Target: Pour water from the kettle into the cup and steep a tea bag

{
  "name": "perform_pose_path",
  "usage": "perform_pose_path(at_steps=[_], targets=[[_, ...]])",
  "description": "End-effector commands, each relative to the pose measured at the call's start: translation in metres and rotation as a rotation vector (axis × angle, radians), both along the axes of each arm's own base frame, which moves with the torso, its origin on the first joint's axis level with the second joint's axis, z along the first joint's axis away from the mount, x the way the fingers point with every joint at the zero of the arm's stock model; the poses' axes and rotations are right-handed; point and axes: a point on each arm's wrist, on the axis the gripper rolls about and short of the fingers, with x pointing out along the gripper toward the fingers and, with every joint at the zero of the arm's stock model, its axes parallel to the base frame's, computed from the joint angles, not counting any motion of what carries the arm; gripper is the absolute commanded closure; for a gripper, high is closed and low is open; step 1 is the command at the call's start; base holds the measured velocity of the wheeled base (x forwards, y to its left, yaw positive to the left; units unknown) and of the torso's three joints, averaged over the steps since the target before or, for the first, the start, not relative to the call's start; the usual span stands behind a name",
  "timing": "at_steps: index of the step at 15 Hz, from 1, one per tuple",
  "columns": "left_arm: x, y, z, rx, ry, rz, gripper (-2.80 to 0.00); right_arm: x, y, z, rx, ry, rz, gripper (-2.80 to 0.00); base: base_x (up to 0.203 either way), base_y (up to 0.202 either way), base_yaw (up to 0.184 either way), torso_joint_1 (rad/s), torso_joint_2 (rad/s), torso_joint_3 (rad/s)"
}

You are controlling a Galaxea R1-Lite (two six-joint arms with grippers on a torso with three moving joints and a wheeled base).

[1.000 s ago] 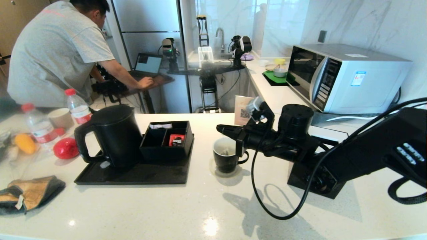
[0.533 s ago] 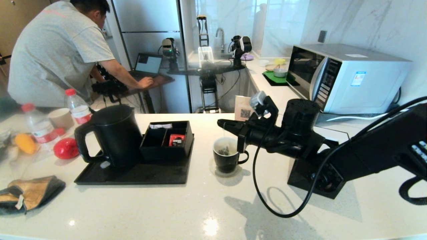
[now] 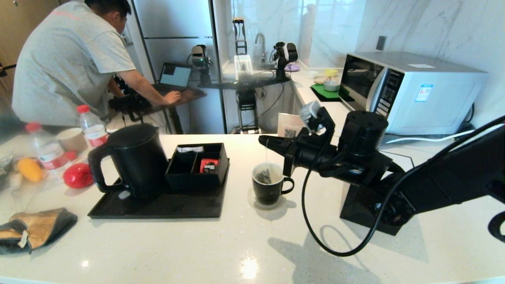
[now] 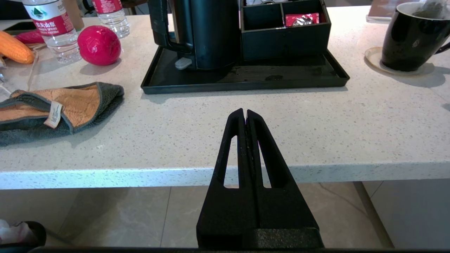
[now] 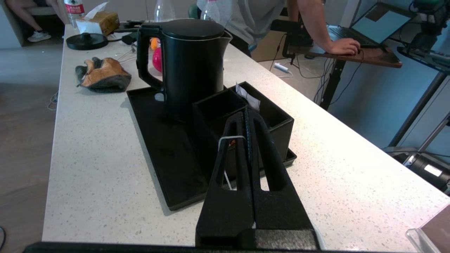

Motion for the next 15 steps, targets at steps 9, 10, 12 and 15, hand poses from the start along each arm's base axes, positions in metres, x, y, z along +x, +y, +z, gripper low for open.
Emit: perform_pose_path(at_steps=[9, 10, 12, 15], targets=[[0.0, 0.0, 0.0, -0.001, -0.001, 0.0, 0.0, -0.014, -0.008, 0.013, 0.013, -0.025, 0.004, 0.0, 0.0, 0.0, 0.0, 0.0, 0.0, 0.0], [0.0, 0.0, 0.0, -0.001, -0.001, 0.0, 0.0, -0.016, -0.009, 0.014, 0.013, -0.024, 0.004, 0.0, 0.0, 0.0, 0.0, 0.0, 0.0, 0.0], [0.0, 0.0, 0.0, -0.001, -0.001, 0.0, 0.0, -0.017, -0.011, 0.016, 0.015, -0.028, 0.003, 0.0, 0.0, 0.0, 0.0, 0.0, 0.0, 0.0], [0.0, 0.0, 0.0, 0.0, -0.001, 0.0, 0.0, -0.02, -0.012, 0.019, 0.019, -0.034, 0.003, 0.0, 0.0, 0.0, 0.0, 0.0, 0.0, 0.0]])
